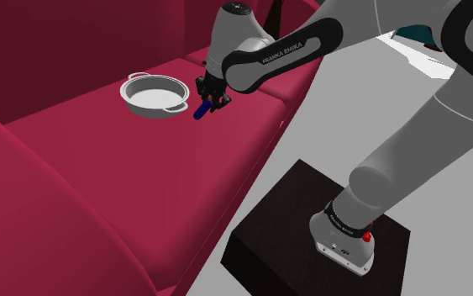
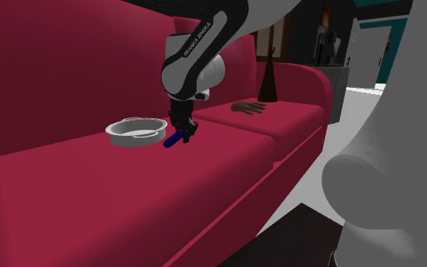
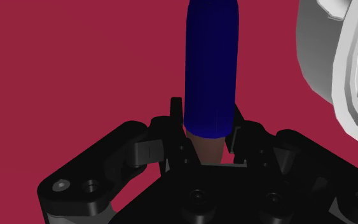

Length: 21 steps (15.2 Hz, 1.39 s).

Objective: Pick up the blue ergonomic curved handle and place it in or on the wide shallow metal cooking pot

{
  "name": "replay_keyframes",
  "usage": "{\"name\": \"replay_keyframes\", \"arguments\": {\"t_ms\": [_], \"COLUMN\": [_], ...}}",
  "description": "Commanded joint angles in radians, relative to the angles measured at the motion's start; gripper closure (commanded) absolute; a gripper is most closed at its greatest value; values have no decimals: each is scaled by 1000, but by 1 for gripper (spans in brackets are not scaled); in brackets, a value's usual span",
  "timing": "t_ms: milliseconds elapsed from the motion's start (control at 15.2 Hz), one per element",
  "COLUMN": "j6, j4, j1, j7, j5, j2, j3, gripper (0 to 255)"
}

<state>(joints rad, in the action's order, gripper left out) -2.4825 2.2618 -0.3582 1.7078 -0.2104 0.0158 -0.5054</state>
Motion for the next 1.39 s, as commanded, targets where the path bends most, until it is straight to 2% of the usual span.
{"name": "replay_keyframes", "arguments": {"t_ms": [0, 594, 1320], "j6": [0, 112, 255], "j4": [-2, -60, -157], "j1": [0, 4, 8], "j7": [2, -60, -110], "j5": [-2, 70, 121], "j2": [-4, 64, 119], "j3": [0, 5, 16], "gripper": [255, 255, 255]}}
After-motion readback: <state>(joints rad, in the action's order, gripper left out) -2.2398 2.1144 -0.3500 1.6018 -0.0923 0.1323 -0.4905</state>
